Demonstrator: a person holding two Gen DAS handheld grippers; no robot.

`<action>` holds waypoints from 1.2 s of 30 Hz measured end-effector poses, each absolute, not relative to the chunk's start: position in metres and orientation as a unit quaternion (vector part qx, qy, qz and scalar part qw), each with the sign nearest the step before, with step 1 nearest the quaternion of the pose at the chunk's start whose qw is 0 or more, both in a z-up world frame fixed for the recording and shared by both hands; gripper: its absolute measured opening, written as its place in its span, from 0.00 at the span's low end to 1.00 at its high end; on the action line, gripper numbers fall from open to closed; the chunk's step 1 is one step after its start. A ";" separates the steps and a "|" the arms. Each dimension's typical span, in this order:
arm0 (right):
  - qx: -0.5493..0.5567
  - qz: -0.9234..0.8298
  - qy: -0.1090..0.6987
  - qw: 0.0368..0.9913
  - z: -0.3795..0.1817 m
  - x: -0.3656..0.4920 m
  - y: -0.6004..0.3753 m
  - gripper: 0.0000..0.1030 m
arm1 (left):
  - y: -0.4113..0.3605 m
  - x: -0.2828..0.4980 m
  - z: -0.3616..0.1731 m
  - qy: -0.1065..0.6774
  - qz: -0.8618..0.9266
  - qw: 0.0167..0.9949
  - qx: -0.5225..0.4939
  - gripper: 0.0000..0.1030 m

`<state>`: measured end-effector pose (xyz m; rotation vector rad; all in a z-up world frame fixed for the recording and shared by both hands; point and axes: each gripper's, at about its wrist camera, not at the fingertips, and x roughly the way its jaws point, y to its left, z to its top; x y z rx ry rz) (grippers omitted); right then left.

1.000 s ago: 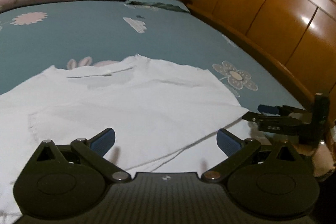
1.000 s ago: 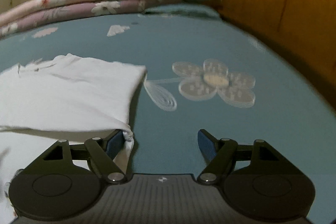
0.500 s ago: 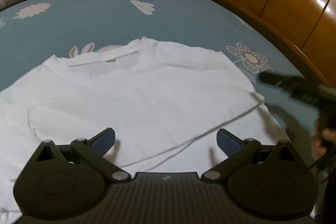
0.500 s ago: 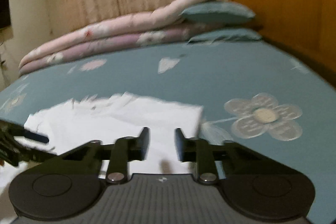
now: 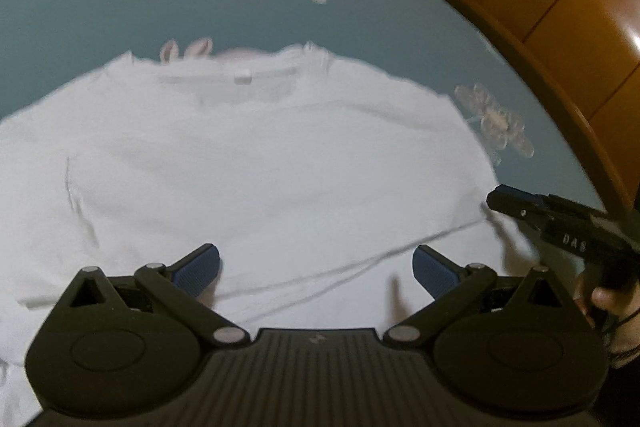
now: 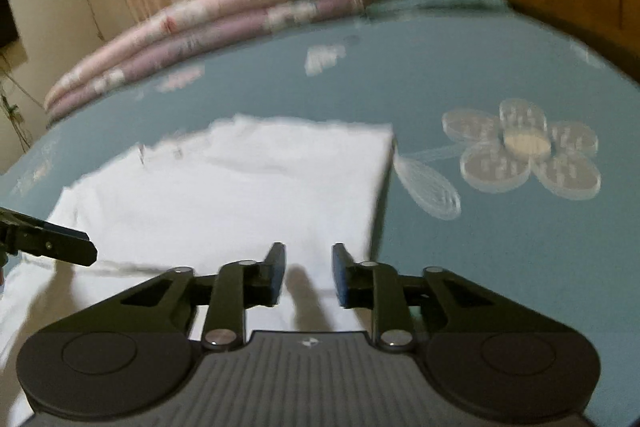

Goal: Fold clothes

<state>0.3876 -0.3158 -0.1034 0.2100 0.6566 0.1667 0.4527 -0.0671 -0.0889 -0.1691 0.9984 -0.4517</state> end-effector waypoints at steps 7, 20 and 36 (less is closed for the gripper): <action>0.076 0.123 0.349 0.926 -0.118 0.395 -0.291 0.56 | -0.056 0.453 -0.111 0.482 -0.201 0.844 -0.124 0.99; 0.084 0.148 0.354 0.920 -0.115 0.397 -0.289 0.82 | -0.127 0.500 -0.060 0.451 -0.292 0.829 -0.154 0.99; 0.055 0.156 0.358 0.919 -0.117 0.395 -0.284 0.91 | -0.224 0.593 -0.106 0.510 -0.293 0.788 -0.183 0.99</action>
